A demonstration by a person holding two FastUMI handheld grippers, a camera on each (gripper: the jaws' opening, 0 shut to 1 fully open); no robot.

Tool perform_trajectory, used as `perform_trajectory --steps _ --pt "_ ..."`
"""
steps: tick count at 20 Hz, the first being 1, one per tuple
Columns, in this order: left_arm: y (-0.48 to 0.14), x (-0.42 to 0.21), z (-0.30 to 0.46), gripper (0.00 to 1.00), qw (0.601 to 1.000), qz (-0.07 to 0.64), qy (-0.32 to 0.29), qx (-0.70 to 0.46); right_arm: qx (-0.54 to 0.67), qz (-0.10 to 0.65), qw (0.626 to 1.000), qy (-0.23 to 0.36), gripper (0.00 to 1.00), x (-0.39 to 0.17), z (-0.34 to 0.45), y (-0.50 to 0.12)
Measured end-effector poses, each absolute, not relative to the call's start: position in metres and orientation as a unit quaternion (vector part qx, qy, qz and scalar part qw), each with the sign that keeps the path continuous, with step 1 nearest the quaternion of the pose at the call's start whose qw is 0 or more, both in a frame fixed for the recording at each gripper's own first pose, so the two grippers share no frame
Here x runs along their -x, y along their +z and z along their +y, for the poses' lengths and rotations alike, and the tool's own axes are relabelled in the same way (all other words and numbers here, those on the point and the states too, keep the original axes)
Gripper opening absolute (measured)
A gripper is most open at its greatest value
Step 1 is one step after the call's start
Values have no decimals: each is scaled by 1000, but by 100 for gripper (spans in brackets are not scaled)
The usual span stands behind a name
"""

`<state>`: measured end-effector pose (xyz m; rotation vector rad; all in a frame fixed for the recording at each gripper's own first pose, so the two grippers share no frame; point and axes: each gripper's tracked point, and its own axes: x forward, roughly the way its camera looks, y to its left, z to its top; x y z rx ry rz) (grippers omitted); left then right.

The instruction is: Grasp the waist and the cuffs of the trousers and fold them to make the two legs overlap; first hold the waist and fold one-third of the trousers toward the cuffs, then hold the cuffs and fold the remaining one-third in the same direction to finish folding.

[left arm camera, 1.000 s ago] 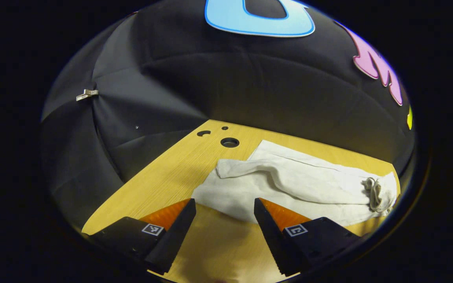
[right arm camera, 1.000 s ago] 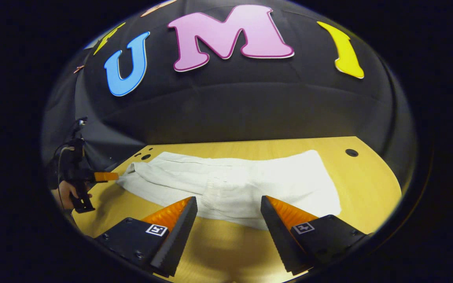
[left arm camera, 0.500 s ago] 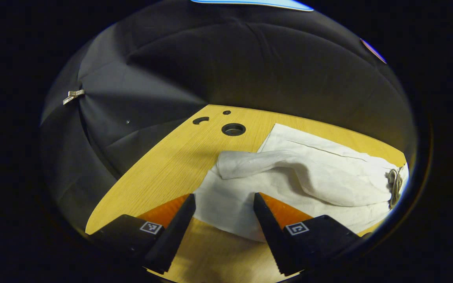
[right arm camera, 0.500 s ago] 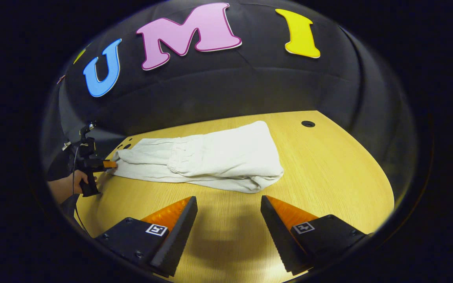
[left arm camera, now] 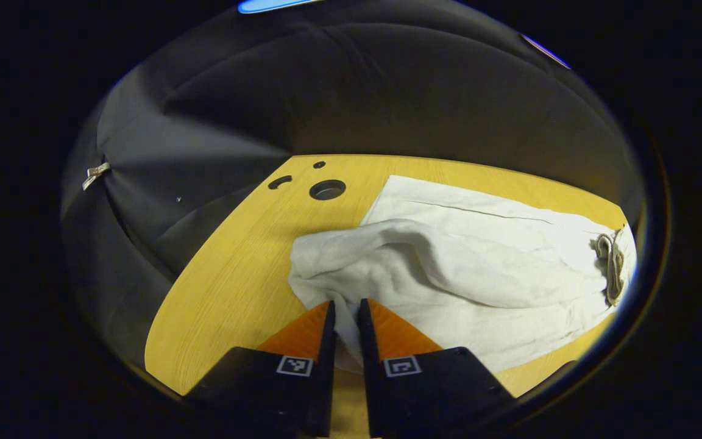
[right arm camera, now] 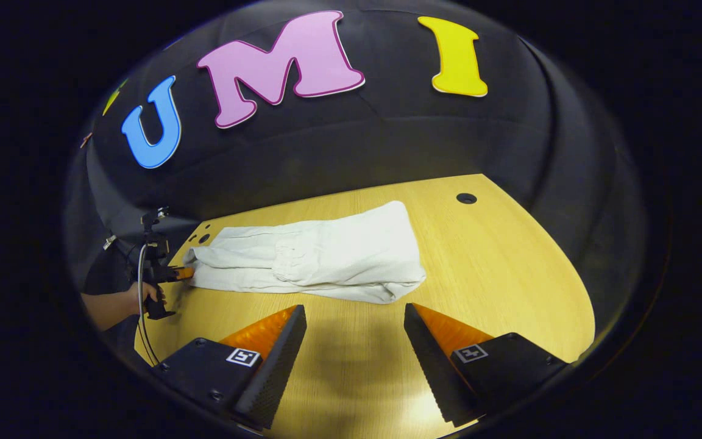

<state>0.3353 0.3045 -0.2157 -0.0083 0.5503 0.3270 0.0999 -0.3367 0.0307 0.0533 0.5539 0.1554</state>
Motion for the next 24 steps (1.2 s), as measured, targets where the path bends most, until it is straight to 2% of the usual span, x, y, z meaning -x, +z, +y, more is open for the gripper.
perform_trajectory --steps 1,3,7,8,14,24 --pt "-214 -334 303 18 949 273 160 1 -23 269 960 76 99 -100 -338 39" --pt "-214 -333 301 11 949 269 166 4 -16 262 962 73 99 -100 -344 55" --pt "-212 -334 286 2 952 258 157 47 12 248 967 60 99 -95 -363 69" --pt "-210 -333 278 6 953 259 145 63 17 249 967 57 99 -92 -367 69" --pt "-186 -326 262 5 950 230 147 148 31 251 966 56 99 -82 -378 67" --pt "-68 -321 208 5 970 140 111 165 24 217 975 51 99 -72 -413 85"
